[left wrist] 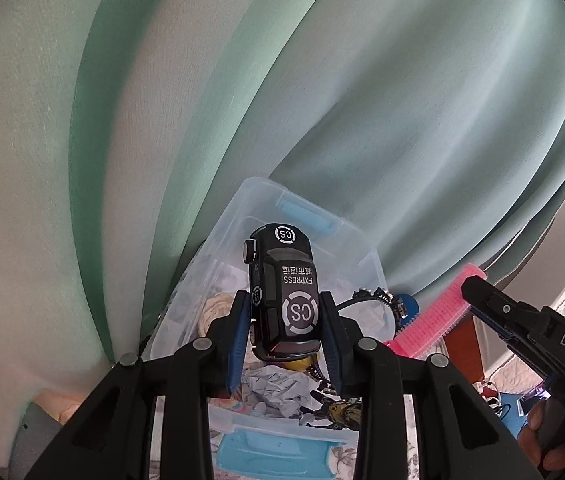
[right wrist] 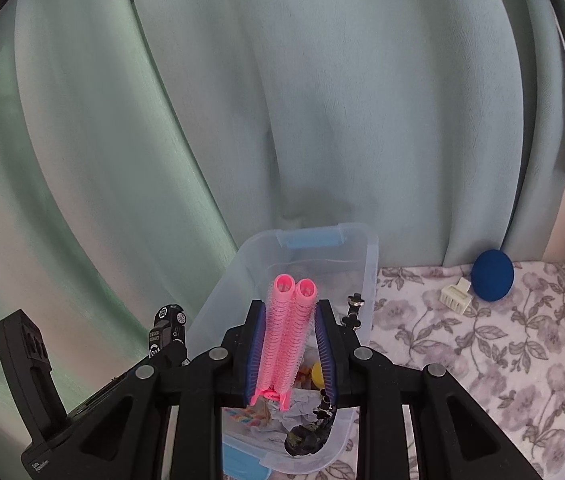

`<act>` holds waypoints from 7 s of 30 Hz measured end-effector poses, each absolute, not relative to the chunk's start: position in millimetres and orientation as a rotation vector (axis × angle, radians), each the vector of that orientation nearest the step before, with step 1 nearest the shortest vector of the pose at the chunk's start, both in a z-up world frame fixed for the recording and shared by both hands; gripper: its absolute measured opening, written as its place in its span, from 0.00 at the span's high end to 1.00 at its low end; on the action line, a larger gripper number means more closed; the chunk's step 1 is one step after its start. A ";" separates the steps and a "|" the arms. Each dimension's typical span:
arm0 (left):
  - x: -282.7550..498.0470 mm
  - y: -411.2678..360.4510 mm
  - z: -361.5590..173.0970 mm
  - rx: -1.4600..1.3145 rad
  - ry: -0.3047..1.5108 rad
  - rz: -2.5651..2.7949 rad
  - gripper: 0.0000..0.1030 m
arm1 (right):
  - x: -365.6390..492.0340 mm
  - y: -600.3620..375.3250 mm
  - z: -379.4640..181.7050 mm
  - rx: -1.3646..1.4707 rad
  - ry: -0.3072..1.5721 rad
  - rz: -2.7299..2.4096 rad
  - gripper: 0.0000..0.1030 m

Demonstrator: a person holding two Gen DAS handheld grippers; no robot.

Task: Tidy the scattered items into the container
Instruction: 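Lift and carry the toy car and pink clip over the clear box, then open the left gripper while the right opens, dropping car and pink clip into the box, then move both grippers toward the blue foam ball and white claw clip, then grasp the blue foam ball with the right gripper while the left grasps the white claw clip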

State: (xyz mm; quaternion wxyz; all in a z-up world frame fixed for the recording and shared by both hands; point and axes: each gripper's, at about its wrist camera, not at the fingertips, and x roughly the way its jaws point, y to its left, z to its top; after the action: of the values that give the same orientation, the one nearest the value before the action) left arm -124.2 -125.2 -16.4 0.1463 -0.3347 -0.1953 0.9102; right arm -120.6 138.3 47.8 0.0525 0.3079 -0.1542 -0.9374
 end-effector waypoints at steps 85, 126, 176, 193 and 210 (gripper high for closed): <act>-78.8 -40.6 34.7 -0.878 -0.297 2.669 0.29 | -54.6 182.8 87.3 0.851 -0.510 -2.905 0.03; -25.6 89.2 85.7 -0.662 -0.104 2.589 0.11 | 44.4 310.5 105.8 0.580 -0.681 -3.140 0.00; -167.6 179.8 -43.3 -1.051 -0.154 2.445 0.11 | -90.6 395.0 -12.6 0.971 -0.827 -3.001 0.00; -225.0 198.0 -112.0 -1.196 -0.202 2.456 0.11 | -154.6 411.5 -69.5 1.095 -0.845 -2.947 0.00; -272.7 213.6 -166.1 -1.230 -0.086 2.503 0.11 | -213.7 412.1 -115.0 1.157 -0.846 -2.865 0.02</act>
State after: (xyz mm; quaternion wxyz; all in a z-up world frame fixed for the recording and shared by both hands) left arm -272.7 213.6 -166.1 0.1749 -0.4342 -0.0304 0.8831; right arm -213.7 412.1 -115.0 -0.0308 0.3611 -0.2640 -0.8939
